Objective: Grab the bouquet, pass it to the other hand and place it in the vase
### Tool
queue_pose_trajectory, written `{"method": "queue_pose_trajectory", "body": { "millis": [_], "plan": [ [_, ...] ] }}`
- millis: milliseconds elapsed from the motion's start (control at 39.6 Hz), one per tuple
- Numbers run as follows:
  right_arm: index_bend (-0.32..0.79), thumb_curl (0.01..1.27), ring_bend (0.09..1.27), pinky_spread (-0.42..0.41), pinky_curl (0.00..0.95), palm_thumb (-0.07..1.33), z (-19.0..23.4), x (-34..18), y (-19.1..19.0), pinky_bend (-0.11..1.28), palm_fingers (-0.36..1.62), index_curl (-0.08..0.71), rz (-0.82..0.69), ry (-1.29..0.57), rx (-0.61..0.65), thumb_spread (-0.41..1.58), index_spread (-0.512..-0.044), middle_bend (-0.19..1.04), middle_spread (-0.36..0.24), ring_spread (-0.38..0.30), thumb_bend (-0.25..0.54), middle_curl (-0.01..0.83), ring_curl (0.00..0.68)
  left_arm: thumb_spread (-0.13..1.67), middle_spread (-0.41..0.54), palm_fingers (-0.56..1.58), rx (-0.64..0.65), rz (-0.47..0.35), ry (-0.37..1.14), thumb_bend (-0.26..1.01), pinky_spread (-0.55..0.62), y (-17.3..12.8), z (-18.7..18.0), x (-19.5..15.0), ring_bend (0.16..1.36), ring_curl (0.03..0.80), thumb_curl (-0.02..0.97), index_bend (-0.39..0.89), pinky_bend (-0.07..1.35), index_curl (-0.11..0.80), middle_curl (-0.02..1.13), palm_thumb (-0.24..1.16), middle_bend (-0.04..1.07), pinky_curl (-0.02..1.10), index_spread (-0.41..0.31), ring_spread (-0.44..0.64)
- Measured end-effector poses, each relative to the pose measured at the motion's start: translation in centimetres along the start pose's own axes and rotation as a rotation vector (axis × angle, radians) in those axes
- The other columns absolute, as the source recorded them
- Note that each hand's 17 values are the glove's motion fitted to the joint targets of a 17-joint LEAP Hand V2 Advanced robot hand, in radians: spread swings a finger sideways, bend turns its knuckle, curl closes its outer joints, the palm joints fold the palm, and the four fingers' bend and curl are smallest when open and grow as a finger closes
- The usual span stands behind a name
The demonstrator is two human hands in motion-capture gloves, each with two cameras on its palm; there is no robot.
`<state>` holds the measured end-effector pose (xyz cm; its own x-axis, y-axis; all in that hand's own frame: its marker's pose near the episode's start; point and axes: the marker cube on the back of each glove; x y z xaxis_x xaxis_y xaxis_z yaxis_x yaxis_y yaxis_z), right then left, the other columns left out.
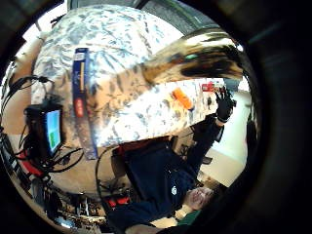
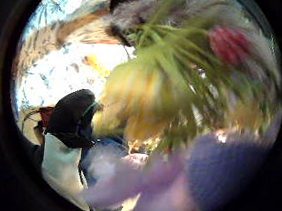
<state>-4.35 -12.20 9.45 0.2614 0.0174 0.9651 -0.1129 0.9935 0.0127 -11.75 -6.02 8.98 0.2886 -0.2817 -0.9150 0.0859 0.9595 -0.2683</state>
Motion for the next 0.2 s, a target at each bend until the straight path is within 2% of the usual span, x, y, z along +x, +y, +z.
{"method": "queue_pose_trajectory", "body": {
  "millis": [126, 202],
  "plan": [
    [0.15, 0.36, 0.41, 0.268, 0.36, 0.61, 0.53, -0.04, -0.15, 0.64, 0.2, 0.252, -0.064, -0.022, -0.028, 1.17, -0.291, 0.17, 0.031, 0.116, -0.012, 0.311, 0.311, 0.91, 0.428, -0.18, 0.043, -0.021, 0.0, -0.02, 0.47, -0.22, -0.55, -0.55, 0.54, 0.358, 0.323, 0.05, 0.38, 0.206, 0.34, 0.64, 0.15, 0.42, 0.156, 0.48],
    [0.15, 0.36, 0.41, 0.268, 0.359, 0.62, 0.59, 0.37, -0.36, 0.63, 0.21, 0.256, -0.019, 0.0, -0.01, 1.17, -0.291, 0.17, 0.032, 0.116, -0.015, 0.309, 0.309, 0.91, 0.437, -0.18, 0.05, -0.028, 0.021, -0.02, 0.47, 0.02, -0.57, -0.55, 0.54, 0.354, 0.326, 0.06, 0.39, 0.189, 0.32, 0.64, 0.15, 0.42, 0.158, 0.49]
  ]
}}
